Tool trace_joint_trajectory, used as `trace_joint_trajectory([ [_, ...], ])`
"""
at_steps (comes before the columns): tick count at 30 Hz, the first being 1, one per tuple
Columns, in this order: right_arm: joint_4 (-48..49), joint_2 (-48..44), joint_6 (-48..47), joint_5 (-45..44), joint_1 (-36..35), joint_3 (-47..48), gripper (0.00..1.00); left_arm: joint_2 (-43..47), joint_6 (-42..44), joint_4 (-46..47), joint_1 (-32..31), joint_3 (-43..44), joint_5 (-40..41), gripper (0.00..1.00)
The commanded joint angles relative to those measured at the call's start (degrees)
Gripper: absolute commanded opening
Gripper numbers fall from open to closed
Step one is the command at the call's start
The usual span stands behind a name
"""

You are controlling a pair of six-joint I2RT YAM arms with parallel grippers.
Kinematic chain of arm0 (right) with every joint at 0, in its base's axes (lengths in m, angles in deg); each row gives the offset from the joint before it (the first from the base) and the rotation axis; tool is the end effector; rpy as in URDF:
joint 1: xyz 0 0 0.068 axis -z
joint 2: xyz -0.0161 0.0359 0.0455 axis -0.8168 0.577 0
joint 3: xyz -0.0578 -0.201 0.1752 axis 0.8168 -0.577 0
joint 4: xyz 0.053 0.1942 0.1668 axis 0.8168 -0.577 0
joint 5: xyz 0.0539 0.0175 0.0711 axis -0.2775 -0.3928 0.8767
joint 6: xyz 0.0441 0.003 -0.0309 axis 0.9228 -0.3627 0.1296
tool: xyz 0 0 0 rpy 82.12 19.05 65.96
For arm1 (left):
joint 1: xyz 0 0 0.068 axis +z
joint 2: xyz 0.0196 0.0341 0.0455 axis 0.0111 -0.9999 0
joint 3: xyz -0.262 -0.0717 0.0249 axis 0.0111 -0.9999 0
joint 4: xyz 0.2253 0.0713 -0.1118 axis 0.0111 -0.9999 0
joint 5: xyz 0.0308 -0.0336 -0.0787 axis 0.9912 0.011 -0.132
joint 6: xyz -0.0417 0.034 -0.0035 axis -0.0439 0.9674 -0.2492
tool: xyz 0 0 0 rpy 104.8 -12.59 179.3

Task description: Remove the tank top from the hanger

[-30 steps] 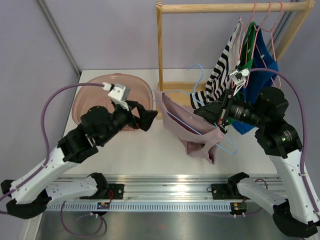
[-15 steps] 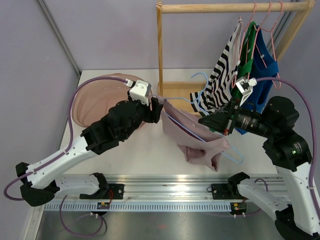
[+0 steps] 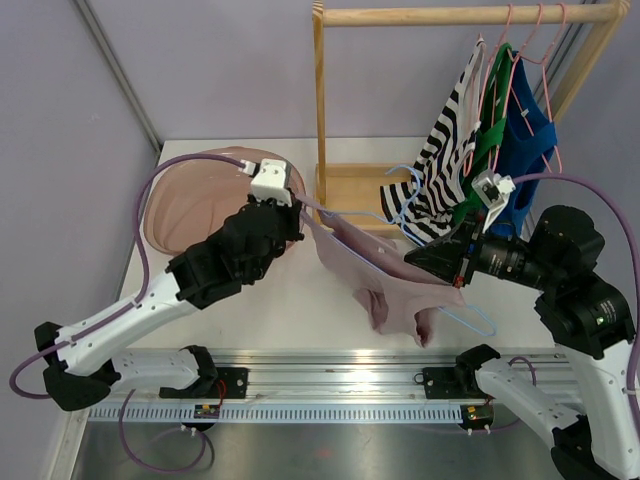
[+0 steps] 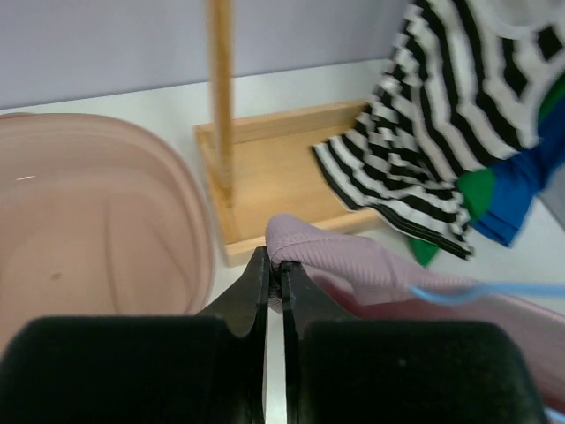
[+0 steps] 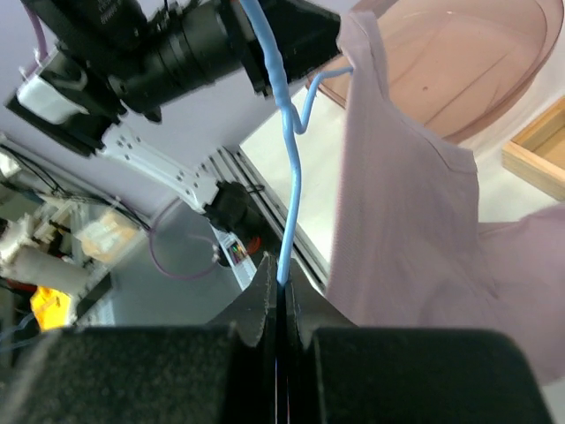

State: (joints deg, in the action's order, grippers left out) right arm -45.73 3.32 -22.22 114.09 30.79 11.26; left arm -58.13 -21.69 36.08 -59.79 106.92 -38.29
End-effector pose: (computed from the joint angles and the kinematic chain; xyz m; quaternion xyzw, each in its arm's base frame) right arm 0.0798 0.0603 0.4752 -0.2408 0.7089 0.4711 0.4665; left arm 0.1391 -0.1910 0.4238 0.0839 0.7620 -0.1666 0.6201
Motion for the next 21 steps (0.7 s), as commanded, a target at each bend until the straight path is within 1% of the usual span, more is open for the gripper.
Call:
trace_joint_trajectory([
  [1,-4.2,-2.5,-8.6,2.5,-0.6,0.2,0.0,4.8,-8.0,-3.2,0.8,-0.6,18.4,0.0],
  [3,-3.6,-4.2,-11.2,5.5,-0.6,-2.3,0.0,6.6,-11.9,-7.3,2.8,-2.4,19.8,0.0],
  [4,-2.8,-6.0,-11.7,9.1,-0.6,-4.4,0.0,8.1,-13.2,-10.1,3.8,-2.8,19.6,0.0],
  [5,-0.1,-7.1,-12.6,11.2,-0.6,-5.6,0.0,8.7,-15.1,-11.3,4.7,-3.2,19.4,0.0],
  [6,1.7,-9.4,-13.1,16.6,-0.6,-6.8,0.0,9.4,-15.3,-12.0,6.8,-4.1,17.2,0.0],
  [7,3.9,-10.8,-13.1,19.0,-0.6,-8.2,0.0,10.2,-15.5,-13.5,7.8,-4.2,15.8,0.0],
  [8,9.0,-12.0,-11.9,21.2,-0.6,-10.9,0.0,10.6,-16.2,-14.5,8.7,-4.4,14.6,0.0],
  [10,14.8,-15.3,-9.0,23.6,-0.6,-14.7,0.0,11.6,-15.8,-15.0,10.3,-5.2,9.5,0.0],
  [11,20.1,-16.0,-6.9,23.5,-0.6,-15.8,0.0,13.3,-14.5,-14.7,10.4,-5.8,7.2,0.0],
  [12,22.4,-17.3,-6.0,21.9,-0.6,-16.8,0.0,14.2,-13.6,-13.7,10.4,-6.5,0.1,0.0],
  [14,28.2,-17.9,-3.4,18.8,-0.6,-19.1,0.0,17.9,-10.7,-9.3,10.4,-10.3,-9.2,0.0],
  [15,30.3,-18.2,-2.4,14.4,-0.6,-19.9,0.0,19.2,-10.3,-7.9,10.4,-11.5,-19.1,0.0],
  [16,32.2,-18.3,-1.1,11.4,-0.6,-20.6,0.0,20.2,-9.9,-4.6,10.4,-14.7,-23.8,0.0],
  [17,36.7,-18.2,1.2,8.9,-0.6,-22.0,0.0,21.3,-9.9,-3.0,10.3,-16.1,-28.5,0.0],
  [18,39.6,-18.0,2.7,4.4,-0.6,-23.0,0.0,23.0,-10.0,-1.0,10.3,-18.2,-38.2,0.0],
  [19,43.2,-18.0,4.5,2.3,-0.6,-25.7,0.0,23.6,-10.0,3.4,10.3,-19.9,-43.7,0.0],
  [20,52.8,-17.9,8.4,0.7,-0.6,-27.5,0.0,24.1,-10.6,5.4,10.1,-23.2,-48.3,0.0],
  [21,58.4,-17.5,10.6,-2.0,-0.6,-29.5,0.0,24.4,-11.1,7.4,9.8,-24.6,-54.5,0.0],
])
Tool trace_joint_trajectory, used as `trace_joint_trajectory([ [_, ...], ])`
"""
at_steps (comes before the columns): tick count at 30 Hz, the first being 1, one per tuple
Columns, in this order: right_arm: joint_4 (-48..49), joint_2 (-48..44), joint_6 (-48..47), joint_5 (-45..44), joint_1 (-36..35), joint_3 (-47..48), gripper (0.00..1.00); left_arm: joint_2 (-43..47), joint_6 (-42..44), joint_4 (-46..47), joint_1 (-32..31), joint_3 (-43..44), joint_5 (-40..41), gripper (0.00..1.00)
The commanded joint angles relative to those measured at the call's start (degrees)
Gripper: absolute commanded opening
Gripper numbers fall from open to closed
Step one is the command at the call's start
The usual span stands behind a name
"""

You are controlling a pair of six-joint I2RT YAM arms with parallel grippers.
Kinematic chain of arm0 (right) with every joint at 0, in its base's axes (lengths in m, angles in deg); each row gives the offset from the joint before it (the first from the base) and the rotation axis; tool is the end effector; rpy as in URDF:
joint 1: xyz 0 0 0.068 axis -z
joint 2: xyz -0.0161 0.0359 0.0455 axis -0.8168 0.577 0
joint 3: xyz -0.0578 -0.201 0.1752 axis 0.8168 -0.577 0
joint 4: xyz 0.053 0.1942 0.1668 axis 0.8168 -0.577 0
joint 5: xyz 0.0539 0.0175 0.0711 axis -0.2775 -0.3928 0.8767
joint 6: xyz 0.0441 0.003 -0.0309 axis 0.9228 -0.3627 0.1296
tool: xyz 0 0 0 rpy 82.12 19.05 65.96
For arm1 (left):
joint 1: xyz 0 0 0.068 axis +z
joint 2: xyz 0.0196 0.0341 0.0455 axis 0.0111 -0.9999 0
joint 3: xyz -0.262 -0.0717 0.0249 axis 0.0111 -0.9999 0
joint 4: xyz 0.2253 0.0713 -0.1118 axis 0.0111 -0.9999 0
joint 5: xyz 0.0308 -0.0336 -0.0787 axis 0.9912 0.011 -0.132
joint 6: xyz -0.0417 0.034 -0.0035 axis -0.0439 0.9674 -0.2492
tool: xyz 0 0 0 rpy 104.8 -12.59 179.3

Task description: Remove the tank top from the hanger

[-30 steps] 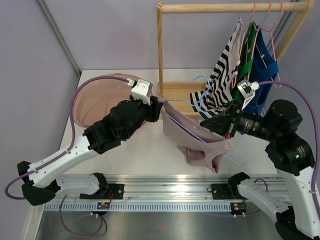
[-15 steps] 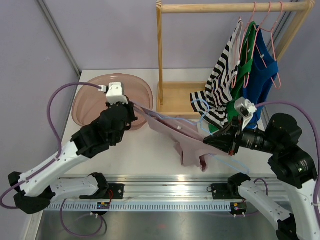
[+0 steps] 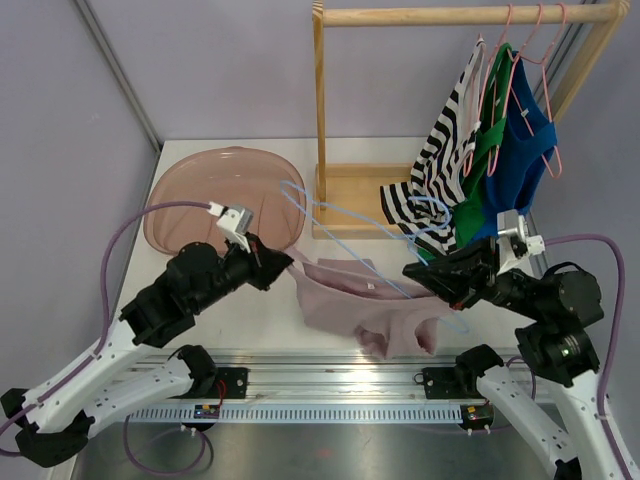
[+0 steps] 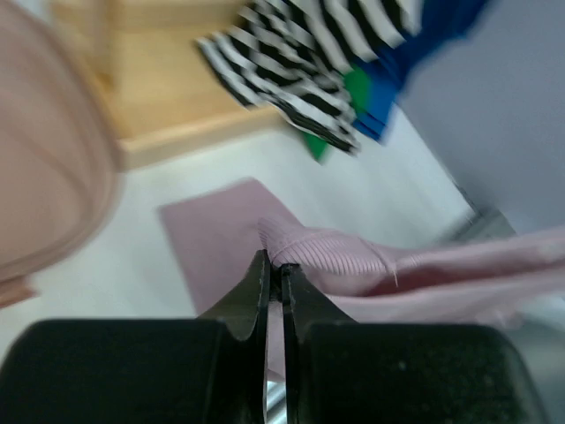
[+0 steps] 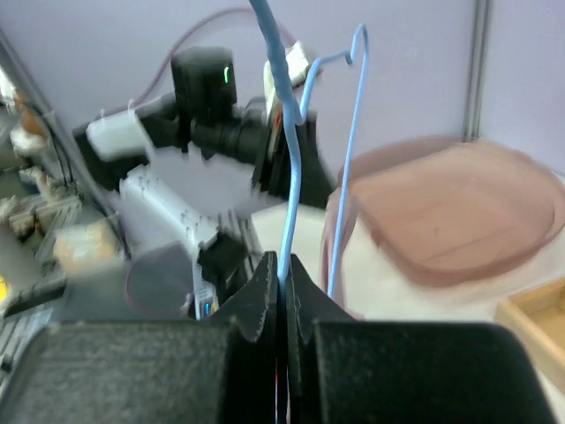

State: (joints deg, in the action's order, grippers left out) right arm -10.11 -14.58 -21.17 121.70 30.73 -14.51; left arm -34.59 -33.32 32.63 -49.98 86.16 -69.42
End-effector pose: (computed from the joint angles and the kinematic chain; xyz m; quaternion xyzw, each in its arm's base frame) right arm 0.0503 0.0510 0.4318 -0.3367 0.5272 0.5051 0.5946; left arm 0.1021 -0.1131 0.3655 0.1122 0.7762 -0.3553 0.5086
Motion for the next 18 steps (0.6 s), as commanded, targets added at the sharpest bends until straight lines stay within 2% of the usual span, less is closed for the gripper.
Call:
trace_joint_trajectory([
  [1,34.7,0.8,11.8,-10.8,-0.5,-7.9,0.0,1.0,0.2,13.8,-0.5,-5.1,-25.5,0.0],
  [3,47.1,3.1,17.5,-14.0,-0.5,-12.0,0.0,0.6,0.2,15.7,-2.9,-8.0,-27.7,0.0],
  [4,57.4,4.3,19.0,-15.1,-0.5,-14.8,0.0,0.6,0.5,16.5,-3.8,-8.9,-27.6,0.0],
  [7,69.9,8.2,21.0,-19.1,-0.5,-17.6,0.0,0.2,0.7,17.1,-6.2,-11.2,-26.5,0.0],
  [8,69.7,8.7,20.3,-20.6,-0.6,-17.7,0.0,0.4,0.2,16.5,-6.5,-11.4,-24.8,0.0],
  [9,67.5,8.9,19.0,-23.6,-0.5,-17.3,0.0,0.6,-0.2,15.4,-6.5,-11.6,-19.3,0.0],
  [10,58.7,8.4,16.9,-25.2,-0.5,-15.0,0.0,0.9,-0.7,11.7,-6.5,-11.3,-15.5,0.0],
  [11,54.7,7.9,11.3,-27.0,-0.5,-14.0,0.0,0.8,-1.6,9.6,-6.5,-10.9,-8.8,0.0],
  [12,52.1,6.7,9.0,-31.8,-0.5,-13.7,0.0,0.5,-1.7,7.7,-6.6,-10.1,-7.2,0.0],
  [15,58.8,4.1,4.1,-42.0,-0.5,-20.3,0.0,0.1,-2.4,5.2,-6.6,-10.0,-5.2,0.0],
  [18,60.8,2.9,-0.9,-43.6,-0.5,-23.6,0.0,0.4,-3.8,4.8,-6.6,-10.8,-3.7,0.0],
])
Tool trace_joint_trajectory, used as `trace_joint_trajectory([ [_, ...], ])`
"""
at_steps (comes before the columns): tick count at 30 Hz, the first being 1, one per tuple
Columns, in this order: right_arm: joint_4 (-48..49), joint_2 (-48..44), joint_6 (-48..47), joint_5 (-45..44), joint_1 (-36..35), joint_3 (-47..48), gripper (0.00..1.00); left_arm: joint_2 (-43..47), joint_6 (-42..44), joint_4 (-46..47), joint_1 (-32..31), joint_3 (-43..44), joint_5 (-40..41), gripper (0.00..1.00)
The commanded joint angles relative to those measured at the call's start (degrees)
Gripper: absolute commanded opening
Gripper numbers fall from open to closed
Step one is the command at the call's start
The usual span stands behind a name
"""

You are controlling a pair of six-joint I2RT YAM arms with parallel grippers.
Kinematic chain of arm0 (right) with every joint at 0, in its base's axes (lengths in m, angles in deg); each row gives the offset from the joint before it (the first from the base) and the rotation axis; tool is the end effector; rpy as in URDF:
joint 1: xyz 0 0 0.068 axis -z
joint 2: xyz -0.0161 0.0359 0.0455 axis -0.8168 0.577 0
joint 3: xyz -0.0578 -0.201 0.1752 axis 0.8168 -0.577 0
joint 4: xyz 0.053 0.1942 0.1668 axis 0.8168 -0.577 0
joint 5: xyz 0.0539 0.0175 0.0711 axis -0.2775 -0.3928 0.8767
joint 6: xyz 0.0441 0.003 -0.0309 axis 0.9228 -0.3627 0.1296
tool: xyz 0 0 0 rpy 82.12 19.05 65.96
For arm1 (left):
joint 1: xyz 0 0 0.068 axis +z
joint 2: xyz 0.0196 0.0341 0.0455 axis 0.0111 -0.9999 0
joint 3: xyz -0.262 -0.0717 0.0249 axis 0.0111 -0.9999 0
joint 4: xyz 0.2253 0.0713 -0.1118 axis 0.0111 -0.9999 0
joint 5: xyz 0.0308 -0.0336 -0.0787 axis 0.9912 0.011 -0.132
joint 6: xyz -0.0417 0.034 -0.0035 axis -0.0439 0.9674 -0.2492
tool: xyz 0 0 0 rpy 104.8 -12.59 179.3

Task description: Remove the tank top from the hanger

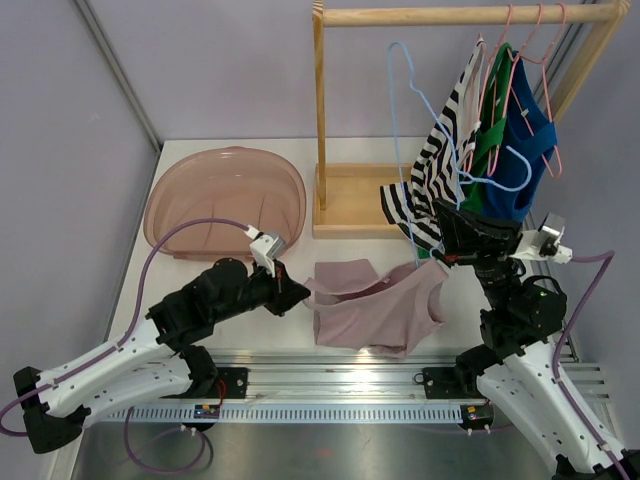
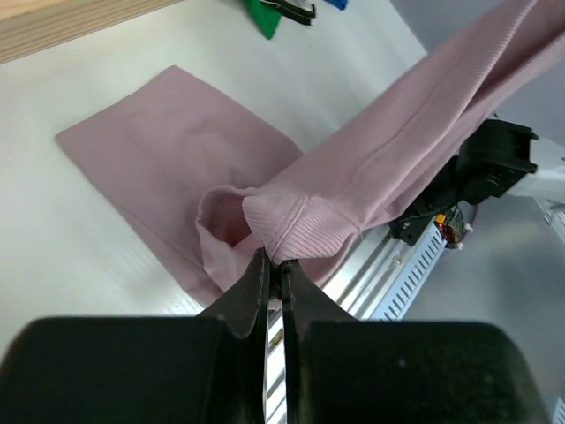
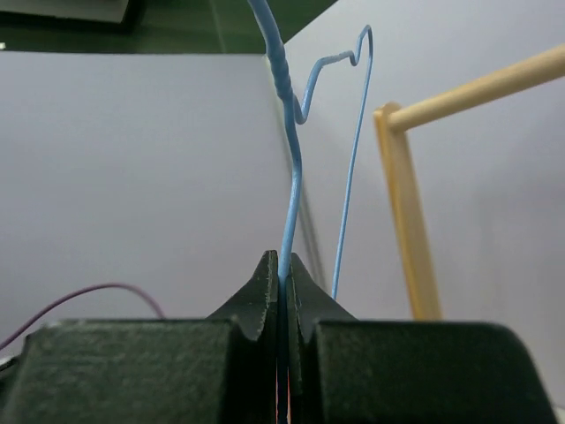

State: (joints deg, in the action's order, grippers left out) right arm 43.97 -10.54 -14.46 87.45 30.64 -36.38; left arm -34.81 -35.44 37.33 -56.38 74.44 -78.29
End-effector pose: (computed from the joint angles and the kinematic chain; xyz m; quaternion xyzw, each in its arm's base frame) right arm 0.0981 0.0527 0.3966 -0.0920 0.3689 0.4469 0.8098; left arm 0.0922 -0.1386 0.3035 0.1951 0.7986 -0.4030 0.4021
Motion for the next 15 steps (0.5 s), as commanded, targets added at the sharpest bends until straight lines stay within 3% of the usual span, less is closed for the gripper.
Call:
trace_joint_trajectory([
  [1,6.5,-1.5,-8.1,-10.2,-0.5,-2.7,0.0,0.9,-1.9,-0.1,-0.2,0.6,5.7,0.0],
  [8,7.0,-4.6,-15.0,-9.6,-0.5,-8.0,0.0,4.5,-6.3,-2.3,-0.2,0.3,13.1,0.0],
  [9,2.9,-4.8,-14.1,-9.2,-0.4,-6.6,0.0,4.9,-6.6,-2.2,-0.2,0.3,13.3,0.0],
  [10,-10.8,-4.5,-11.1,-9.4,-0.4,-1.0,0.0,4.9,-6.5,-2.2,-0.2,0.4,13.3,0.02],
  [13,-35.4,0.2,-9.7,-10.0,-0.4,12.6,0.0,3.3,-5.4,-3.5,-0.2,2.0,11.3,0.1],
  [15,-42.1,3.9,-8.8,-12.7,-0.4,17.0,0.0,3.0,-4.7,-4.2,-0.2,3.1,10.1,0.21],
])
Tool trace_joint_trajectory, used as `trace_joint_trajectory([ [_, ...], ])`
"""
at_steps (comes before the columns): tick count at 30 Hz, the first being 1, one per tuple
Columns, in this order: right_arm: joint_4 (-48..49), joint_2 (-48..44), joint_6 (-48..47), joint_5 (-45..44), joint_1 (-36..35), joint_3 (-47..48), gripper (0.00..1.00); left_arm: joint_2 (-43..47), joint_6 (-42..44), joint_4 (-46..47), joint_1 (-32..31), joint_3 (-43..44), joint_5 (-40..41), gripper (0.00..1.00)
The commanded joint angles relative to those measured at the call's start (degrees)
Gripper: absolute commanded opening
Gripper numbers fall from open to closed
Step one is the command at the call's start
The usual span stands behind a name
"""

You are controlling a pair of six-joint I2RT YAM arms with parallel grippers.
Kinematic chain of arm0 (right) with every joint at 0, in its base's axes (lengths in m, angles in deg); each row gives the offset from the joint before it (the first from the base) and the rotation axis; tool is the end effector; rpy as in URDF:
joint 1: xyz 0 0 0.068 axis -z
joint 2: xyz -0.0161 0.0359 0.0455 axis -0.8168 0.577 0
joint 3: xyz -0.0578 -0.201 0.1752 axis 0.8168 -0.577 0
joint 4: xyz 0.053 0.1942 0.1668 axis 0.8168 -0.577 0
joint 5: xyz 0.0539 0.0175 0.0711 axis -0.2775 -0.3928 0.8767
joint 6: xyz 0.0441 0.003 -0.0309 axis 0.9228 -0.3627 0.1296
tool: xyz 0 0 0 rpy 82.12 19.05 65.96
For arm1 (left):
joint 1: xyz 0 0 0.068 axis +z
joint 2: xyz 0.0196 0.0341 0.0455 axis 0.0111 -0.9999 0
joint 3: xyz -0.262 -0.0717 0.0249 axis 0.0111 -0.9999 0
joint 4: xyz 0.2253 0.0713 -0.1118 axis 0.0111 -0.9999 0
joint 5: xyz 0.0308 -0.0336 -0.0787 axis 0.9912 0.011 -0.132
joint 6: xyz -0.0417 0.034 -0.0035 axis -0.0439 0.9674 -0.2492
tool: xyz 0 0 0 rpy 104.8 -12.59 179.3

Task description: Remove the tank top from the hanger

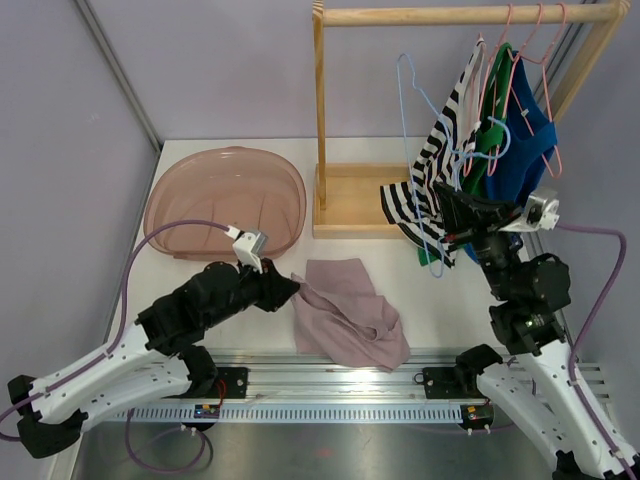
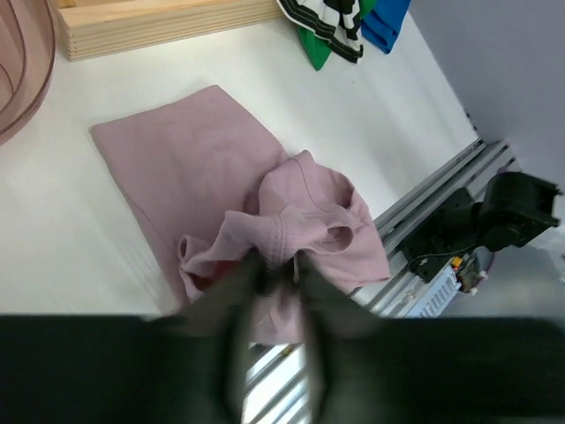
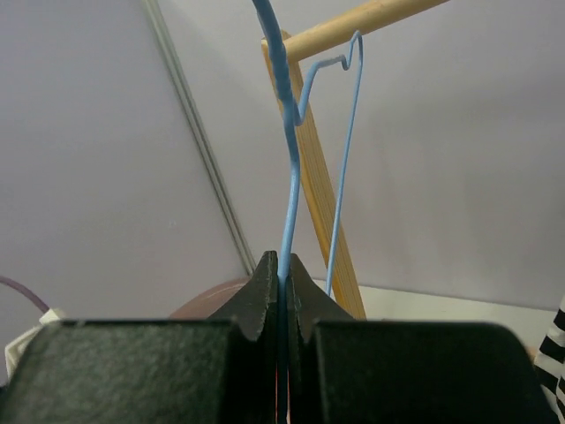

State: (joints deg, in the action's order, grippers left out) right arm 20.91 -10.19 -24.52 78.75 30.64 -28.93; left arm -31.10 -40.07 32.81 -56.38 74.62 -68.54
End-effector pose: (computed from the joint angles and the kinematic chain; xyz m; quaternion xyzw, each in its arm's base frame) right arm 0.1096 0.0520 0.4044 -0.0577 0.4904 0.3329 0.8033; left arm 0.0883 -0.1221 0.3056 0.1157 0.8164 -0.3658 0.4316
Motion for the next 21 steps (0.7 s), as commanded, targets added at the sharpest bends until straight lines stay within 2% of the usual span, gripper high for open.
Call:
trace_joint_trajectory([
  [1,-22.5,4.7,1.1,-6.7,-0.5,12.4,0.0,-0.8,0.1,-0.1,-0.2,3.2,0.1,0.38],
  [2,-25.3,6.0,1.1,-10.3,-0.4,14.0,0.0,-0.3,0.4,-0.1,-0.2,3.4,-0.2,0.52],
  [3,-28.1,9.5,0.6,-11.7,-0.5,19.1,0.0,0.0,0.4,-0.5,-0.2,3.7,-0.3,0.78],
  [6,-39.3,19.1,-0.6,-16.0,-0.4,28.7,0.0,1.6,0.4,-2.4,-0.3,4.5,0.0,0.96],
  [7,-43.0,21.4,-1.0,-16.2,-0.4,34.5,0.0,2.1,0.7,-3.1,-0.3,5.1,0.4,0.99],
  [14,-52.0,41.0,-5.2,-19.6,-0.4,57.5,0.0,4.9,1.2,-11.8,-0.4,7.8,7.2,0.99],
  [21,-57.9,56.2,-8.6,-17.3,0.1,79.0,0.0,4.3,0.7,-17.7,-0.5,7.7,10.9,0.99],
])
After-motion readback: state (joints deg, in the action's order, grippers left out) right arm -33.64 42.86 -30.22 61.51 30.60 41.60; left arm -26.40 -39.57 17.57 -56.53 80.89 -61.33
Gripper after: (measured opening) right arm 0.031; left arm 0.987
